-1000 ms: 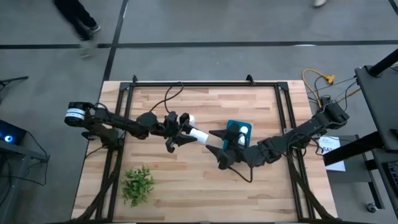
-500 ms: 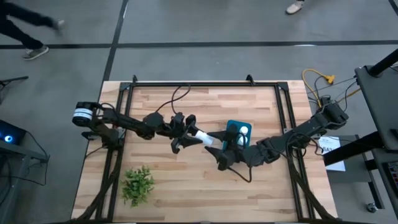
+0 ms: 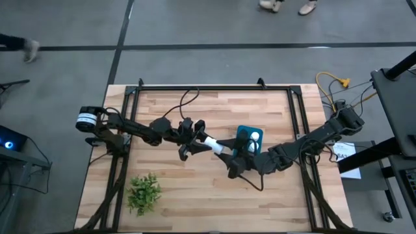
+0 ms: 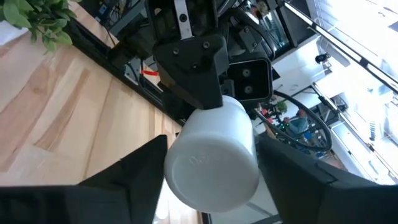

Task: Pick and place pill bottles into a basket
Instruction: Put the white medicine bottle into the blue bin

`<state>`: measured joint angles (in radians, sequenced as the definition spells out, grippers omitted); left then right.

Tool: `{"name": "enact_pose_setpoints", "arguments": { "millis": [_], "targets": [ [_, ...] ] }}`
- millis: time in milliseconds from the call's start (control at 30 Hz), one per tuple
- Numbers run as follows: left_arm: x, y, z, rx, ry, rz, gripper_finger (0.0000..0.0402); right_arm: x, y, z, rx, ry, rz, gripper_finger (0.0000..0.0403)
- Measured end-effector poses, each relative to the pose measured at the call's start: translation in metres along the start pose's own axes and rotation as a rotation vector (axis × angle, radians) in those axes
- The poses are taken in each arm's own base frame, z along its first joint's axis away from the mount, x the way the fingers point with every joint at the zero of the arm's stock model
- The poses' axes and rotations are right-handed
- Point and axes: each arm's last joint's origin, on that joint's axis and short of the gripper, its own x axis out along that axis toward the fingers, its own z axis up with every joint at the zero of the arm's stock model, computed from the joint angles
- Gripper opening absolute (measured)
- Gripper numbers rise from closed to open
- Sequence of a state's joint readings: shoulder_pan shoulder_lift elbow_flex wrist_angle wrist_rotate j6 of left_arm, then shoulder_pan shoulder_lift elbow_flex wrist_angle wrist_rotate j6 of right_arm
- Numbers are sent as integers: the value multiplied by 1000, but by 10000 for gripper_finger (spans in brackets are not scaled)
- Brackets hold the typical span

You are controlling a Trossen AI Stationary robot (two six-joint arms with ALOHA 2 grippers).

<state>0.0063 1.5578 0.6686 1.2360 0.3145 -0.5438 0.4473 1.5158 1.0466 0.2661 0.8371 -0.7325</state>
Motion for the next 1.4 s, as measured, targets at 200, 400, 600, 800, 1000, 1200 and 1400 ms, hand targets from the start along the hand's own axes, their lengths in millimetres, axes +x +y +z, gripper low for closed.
{"name": "enact_pose_setpoints", "arguments": {
  "millis": [200, 400, 600, 800, 1000, 1200, 1400],
  "targets": [
    [0, 0, 0, 0, -1, -1, 164, 0, 0, 0, 14, 0, -1, 166],
    [0, 0, 0, -7, 0, -2, 164, 0, 0, 0, 37, -1, 0, 162],
    [0, 0, 0, -7, 0, -3, 165, 0, -1, 1, 52, -4, 1, 162],
    [-1, 0, 0, 8, 1, -11, 192, 0, -1, 2, 77, -9, -3, 162],
    [-1, -1, 0, 16, -1, -12, 210, -1, -3, 2, 94, -12, -8, 162],
    [-1, 0, 1, 16, -12, -2, 211, -1, -4, 1, 82, 32, -60, 162],
    [-1, -2, 3, 40, -33, -21, 212, -2, -9, 3, 120, 13, -138, 161]
  ]
}}
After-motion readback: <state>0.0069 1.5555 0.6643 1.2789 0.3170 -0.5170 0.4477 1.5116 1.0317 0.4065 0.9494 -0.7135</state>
